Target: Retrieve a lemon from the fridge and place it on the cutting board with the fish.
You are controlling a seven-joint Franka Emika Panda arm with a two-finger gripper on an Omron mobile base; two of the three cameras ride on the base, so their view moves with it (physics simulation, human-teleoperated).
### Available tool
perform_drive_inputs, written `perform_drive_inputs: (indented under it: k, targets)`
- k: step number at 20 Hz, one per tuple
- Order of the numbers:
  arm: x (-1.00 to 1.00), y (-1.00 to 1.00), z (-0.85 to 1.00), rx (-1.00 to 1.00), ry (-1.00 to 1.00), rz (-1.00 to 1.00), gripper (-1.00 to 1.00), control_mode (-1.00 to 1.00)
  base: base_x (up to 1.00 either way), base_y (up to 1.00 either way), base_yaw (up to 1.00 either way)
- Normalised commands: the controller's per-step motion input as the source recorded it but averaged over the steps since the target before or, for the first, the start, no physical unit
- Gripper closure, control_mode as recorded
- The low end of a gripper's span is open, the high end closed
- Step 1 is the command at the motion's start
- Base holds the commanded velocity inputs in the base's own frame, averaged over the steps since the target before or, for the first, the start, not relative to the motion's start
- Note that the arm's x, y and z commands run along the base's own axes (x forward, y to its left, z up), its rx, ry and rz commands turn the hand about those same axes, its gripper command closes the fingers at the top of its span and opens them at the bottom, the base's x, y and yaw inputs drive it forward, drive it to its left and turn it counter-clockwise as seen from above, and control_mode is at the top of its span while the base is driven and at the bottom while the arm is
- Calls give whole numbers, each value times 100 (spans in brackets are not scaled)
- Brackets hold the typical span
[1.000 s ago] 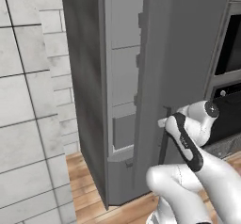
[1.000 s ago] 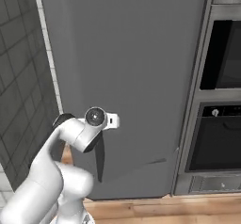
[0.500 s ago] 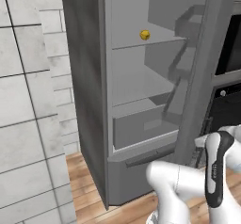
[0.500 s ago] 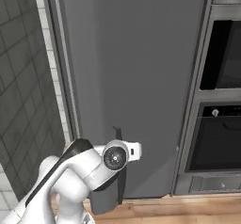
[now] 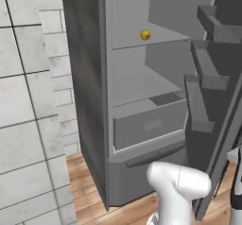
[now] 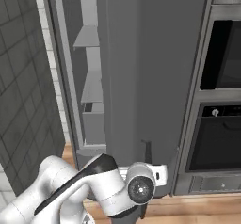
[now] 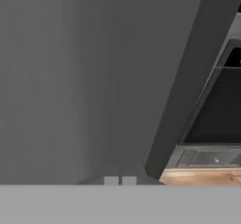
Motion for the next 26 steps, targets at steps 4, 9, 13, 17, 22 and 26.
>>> perform_drive_inputs:
  k: [4, 9, 13, 17, 22, 26]
  targets:
    - [-24, -100, 68, -1, 13, 3, 100, -100, 0, 0, 0]
    - [-23, -36, 41, -1, 17, -2, -100, -100, 0, 0, 0]
    - [-64, 23, 16, -11, 14, -17, -100, -100, 0, 0, 0]
    - [-81, 25, 34, -17, 10, -32, -100, -100, 0, 0, 0]
    - [-48, 40, 74, -29, 23, -31, -100, -100, 0, 0, 0]
    - [-1, 86, 82, -47, 33, -12, -100, -100, 0, 0, 0]
